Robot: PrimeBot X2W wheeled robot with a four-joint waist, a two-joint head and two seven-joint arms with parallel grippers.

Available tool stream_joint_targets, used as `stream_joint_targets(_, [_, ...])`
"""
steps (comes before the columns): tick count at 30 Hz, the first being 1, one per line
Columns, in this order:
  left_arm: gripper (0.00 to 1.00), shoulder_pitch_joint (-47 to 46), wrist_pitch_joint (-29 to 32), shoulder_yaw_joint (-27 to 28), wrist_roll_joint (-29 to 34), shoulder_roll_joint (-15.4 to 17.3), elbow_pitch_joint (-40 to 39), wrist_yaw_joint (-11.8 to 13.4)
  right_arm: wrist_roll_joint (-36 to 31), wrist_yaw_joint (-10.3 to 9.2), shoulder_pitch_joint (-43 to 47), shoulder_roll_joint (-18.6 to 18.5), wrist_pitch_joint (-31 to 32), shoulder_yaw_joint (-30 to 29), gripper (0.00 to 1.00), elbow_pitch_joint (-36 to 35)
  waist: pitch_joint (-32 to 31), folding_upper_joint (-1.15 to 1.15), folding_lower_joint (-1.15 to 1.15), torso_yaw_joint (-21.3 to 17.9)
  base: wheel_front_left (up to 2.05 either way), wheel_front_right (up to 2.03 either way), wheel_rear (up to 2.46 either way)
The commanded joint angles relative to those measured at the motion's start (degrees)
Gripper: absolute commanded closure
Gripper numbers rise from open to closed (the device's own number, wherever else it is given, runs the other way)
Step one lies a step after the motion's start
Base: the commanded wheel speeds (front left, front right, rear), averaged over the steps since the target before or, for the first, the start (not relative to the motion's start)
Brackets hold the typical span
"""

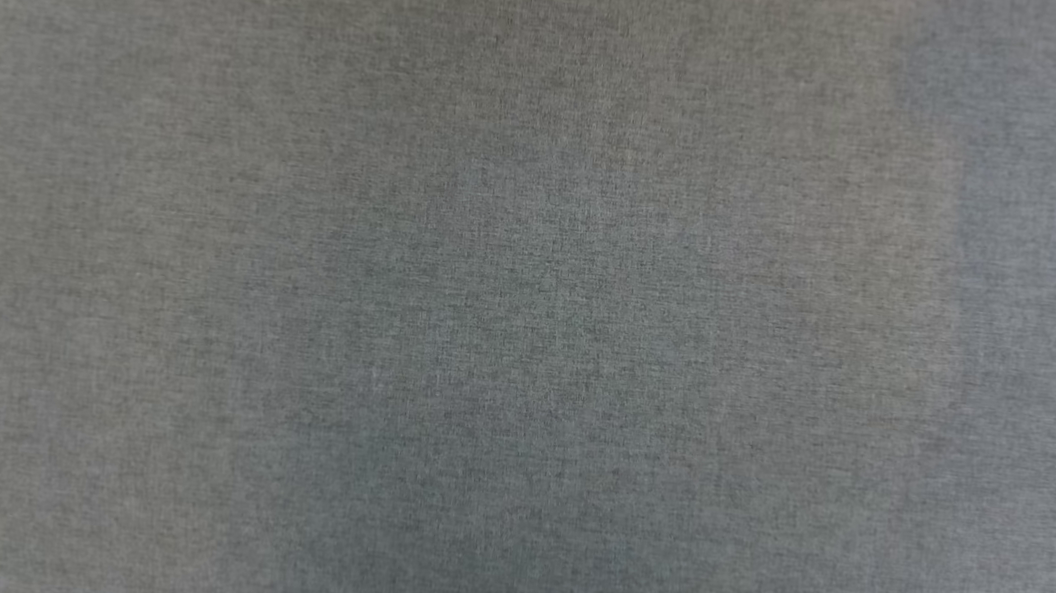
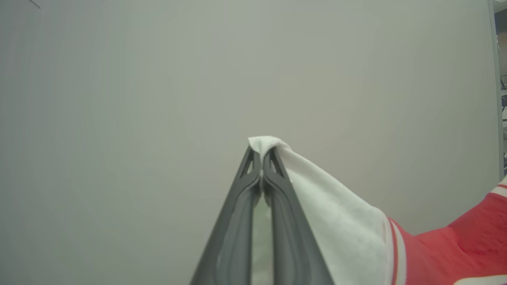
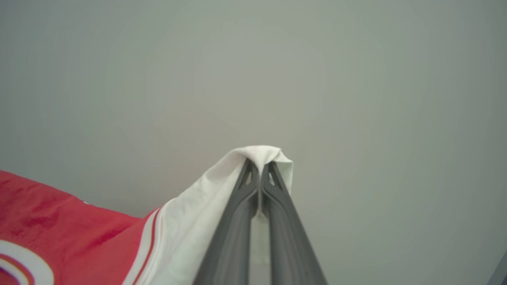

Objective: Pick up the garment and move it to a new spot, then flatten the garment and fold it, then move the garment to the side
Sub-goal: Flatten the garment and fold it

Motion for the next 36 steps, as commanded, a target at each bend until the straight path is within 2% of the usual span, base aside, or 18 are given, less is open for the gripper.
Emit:
stream_joint_targets(1, [1.0,-1.61,-0.68,0.22,0.68,-0.75,1.3,-0.62,-0.87,-0.03,-1.32,0.45,-1.23,0.91,1.0,1.69,2.7,0.0,-0.01,-0.22,0.0,0.0,0.0])
stream_joint_targets(6, [1.0,-1.43,-1.88,0.01,1.98,-1.99,5.16,-2.24,-0.74,-0.03,-2.53,1.44,-4.69,3.72,1.0,6.52,3.47,0.0,-0.01,-0.44,0.0,0.0,0.0])
stream_joint_targets(10, [1.0,1.93,-2.23,0.34,2.76,-2.04,6.51,-3.2,0.21,-0.03,-0.14,2.47,-7.77,5.56,1.0,9.23,2.15,0.0,-0.01,-0.69,0.0,0.0,0.0])
stream_joint_targets(18, [1.0,17.39,-2.31,5.92,4.15,-0.64,0.09,-3.87,3.19,-0.03,11.28,2.74,-11.95,11.85,1.0,9.37,-3.28,0.0,-0.01,-0.56,0.0,0.0,0.0])
stream_joint_targets(26, [1.0,40.16,-2.32,11.39,4.3,0.7,-9.14,-2.57,8.3,-0.03,26.77,0.35,-14.49,15.98,1.0,6.42,-10.14,0.0,-0.01,-0.31,0.0,0.0,0.0])
stream_joint_targets(36, [1.0,67.21,-2.32,15.1,3.11,1.69,-19.01,1.75,12.44,-0.03,49.24,0.2,-15.38,18.2,1.0,1.75,-18.95,0.0,-0.01,-0.9,0.0,0.0,0.0])
